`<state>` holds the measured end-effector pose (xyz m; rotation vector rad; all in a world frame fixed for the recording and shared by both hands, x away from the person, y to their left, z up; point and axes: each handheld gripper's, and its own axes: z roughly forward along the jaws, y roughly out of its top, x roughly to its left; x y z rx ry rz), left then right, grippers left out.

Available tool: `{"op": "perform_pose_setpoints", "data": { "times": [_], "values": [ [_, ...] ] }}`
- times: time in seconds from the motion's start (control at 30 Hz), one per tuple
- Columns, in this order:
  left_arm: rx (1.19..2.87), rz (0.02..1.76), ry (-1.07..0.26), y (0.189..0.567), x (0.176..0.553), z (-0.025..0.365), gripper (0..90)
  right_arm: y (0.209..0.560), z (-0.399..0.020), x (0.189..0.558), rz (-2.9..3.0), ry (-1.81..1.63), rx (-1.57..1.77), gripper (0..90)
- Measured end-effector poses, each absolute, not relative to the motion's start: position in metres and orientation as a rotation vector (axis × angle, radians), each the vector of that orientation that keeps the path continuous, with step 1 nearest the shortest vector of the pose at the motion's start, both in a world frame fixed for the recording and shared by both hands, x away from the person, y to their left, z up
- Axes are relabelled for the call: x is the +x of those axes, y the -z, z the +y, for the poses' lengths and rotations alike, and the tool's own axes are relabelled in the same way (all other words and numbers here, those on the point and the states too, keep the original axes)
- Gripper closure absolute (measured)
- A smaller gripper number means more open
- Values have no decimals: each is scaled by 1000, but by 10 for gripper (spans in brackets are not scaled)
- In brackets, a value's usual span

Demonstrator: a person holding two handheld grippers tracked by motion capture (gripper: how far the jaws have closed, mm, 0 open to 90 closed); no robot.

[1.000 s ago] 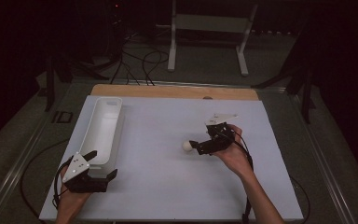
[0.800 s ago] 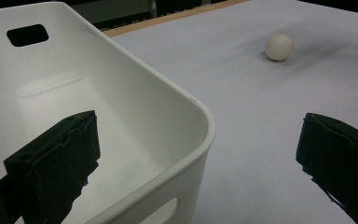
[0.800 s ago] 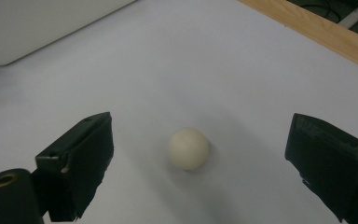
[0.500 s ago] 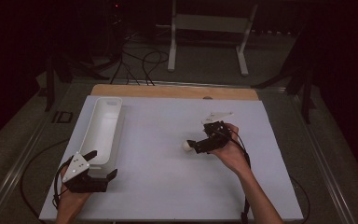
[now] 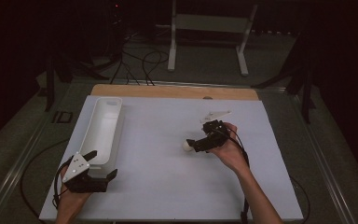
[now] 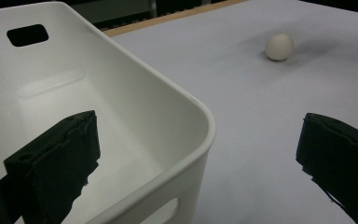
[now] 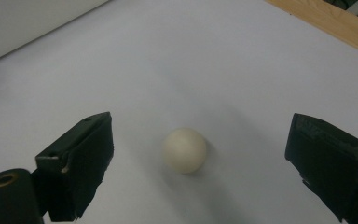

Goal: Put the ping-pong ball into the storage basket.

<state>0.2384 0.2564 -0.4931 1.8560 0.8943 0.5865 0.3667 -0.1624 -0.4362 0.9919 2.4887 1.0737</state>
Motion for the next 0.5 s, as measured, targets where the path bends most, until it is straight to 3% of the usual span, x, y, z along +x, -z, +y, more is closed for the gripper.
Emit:
{"op": "perform_pose_setpoints", "data": {
  "times": [0.5],
  "values": [
    [1857, 894, -586, 493, 238, 256, 1, 445, -156, 373, 2543, -1052, 980, 73]
  ]
}}
